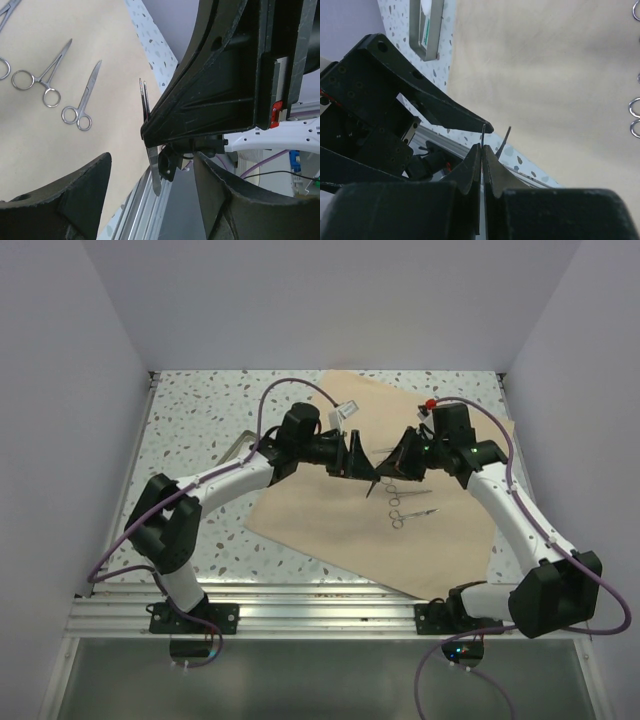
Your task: Prepare the surgical pack
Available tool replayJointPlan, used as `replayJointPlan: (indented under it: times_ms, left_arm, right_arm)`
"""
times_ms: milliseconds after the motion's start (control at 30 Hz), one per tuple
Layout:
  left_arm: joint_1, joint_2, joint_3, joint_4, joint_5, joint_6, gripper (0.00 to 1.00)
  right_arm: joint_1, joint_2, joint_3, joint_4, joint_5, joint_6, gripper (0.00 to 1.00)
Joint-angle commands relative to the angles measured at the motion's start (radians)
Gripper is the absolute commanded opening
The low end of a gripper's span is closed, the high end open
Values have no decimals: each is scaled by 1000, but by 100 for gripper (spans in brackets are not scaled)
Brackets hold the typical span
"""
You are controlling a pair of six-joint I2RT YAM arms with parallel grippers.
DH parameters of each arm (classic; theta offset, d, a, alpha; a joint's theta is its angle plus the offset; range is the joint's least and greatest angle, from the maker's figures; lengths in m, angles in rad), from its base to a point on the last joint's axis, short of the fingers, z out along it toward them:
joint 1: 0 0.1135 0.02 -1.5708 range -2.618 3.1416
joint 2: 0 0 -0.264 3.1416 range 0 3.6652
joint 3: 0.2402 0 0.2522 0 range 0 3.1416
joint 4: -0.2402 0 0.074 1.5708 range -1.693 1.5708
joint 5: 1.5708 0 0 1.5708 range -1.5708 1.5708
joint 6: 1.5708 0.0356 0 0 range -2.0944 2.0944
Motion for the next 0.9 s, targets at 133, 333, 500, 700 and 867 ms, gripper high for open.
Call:
replayJointPlan:
  times_ms: [133, 333, 500, 700, 867]
  left_arm:
    - [0, -2, -30, 103, 112, -30, 68]
    - [0, 20, -17, 92, 134, -22, 51]
    - [0, 27, 29, -14, 80, 33, 21]
    - [23, 21, 63, -202, -49, 136, 0]
    - [136, -28, 37, -406, -198, 292, 0]
  right_arm:
    - [2, -20, 30, 87, -72, 23, 0]
    - [2, 3, 51, 123, -92, 42, 0]
    - [8, 11, 53, 113, -89, 45, 0]
    - [11, 49, 89, 9, -37, 13, 20]
    - [6, 114, 238, -239, 150, -82, 78]
